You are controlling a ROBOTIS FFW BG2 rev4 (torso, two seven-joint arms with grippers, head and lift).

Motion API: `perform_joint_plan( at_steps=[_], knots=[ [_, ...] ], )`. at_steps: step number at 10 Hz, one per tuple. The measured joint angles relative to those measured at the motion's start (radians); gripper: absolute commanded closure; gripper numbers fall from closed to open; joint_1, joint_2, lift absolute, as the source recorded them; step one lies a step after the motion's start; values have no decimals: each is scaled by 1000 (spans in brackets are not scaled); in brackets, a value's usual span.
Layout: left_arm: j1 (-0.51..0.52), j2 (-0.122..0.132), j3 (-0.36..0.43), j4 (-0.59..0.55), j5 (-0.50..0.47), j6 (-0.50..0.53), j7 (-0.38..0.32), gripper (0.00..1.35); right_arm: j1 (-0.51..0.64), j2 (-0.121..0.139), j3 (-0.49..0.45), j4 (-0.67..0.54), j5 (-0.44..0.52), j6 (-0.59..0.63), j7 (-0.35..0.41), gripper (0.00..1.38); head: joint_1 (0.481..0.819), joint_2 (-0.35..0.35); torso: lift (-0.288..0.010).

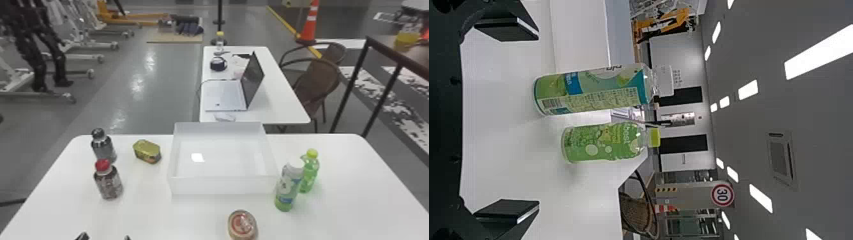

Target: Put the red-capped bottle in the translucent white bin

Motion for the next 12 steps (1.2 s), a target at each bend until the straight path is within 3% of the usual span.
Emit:
perform_joint_plan(
  at_steps=[6,9,12],
  knots=[
    [-104,-3,9,43,-57,100,13,121,-3,0,1,3,-2,0,0,105,549,0,-100],
    [-196,-24,29,79,-136,146,134,121,-17,0,9,12,-3,-3,0,105,549,0,-100],
    [-286,-14,-3,174,-131,141,232,121,-29,0,15,20,-4,-4,2,105,549,0,-100]
  ],
)
